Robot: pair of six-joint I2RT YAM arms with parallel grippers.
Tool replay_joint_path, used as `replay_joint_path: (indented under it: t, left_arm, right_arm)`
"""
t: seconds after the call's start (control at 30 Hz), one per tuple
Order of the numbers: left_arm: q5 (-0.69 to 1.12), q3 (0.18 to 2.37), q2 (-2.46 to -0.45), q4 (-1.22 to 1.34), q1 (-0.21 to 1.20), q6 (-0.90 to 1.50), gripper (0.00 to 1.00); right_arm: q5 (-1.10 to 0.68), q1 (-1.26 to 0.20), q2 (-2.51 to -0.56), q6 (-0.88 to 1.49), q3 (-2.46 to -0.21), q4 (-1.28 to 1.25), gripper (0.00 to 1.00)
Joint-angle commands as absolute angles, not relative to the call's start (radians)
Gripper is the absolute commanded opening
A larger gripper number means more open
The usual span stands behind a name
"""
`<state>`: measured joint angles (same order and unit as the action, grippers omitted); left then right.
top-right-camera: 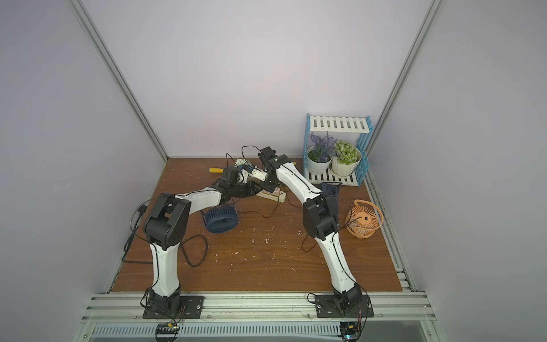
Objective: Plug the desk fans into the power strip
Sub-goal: Insert the plug into the socket.
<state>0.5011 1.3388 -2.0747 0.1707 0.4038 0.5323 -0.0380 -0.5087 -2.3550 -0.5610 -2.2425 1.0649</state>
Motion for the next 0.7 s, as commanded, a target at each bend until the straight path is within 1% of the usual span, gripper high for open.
replay_joint_path:
  t: [0.0,0.17,0.3,0.37,0.43,0.53,0.57,0.67]
  left_arm:
    - [0.418,1.292,-2.153,-0.019,0.43,0.485,0.31]
    - [0.409,1.292,-2.159,-0.02,0.43,0.486,0.31]
    - [0.38,1.292,-2.11,-0.027,0.43,0.47,0.31]
    - [0.362,1.313,-2.084,-0.036,0.43,0.46,0.33]
    - [0.341,1.341,-2.049,-0.04,0.43,0.45,0.35]
    - [0.308,1.377,-1.989,-0.041,0.43,0.433,0.42]
    - [0.294,1.385,-1.972,-0.044,0.43,0.423,0.46]
    - [0.249,1.379,-1.883,-0.043,0.43,0.388,0.53]
  right_arm:
    - [-0.012,-0.515,-2.492,-0.558,-2.162,1.192,0.16]
    - [-0.05,-0.514,-2.488,-0.54,-2.159,1.179,0.16]
    - [-0.078,-0.518,-2.395,-0.49,-2.114,1.073,0.18]
    - [-0.082,-0.521,-2.337,-0.445,-2.104,1.015,0.22]
    - [-0.078,-0.524,-2.279,-0.392,-2.094,0.959,0.29]
    - [-0.084,-0.526,-2.175,-0.324,-2.042,0.869,0.38]
    - [-0.087,-0.526,-2.121,-0.301,-2.011,0.833,0.4]
    - [-0.111,-0.525,-1.974,-0.254,-1.886,0.725,0.48]
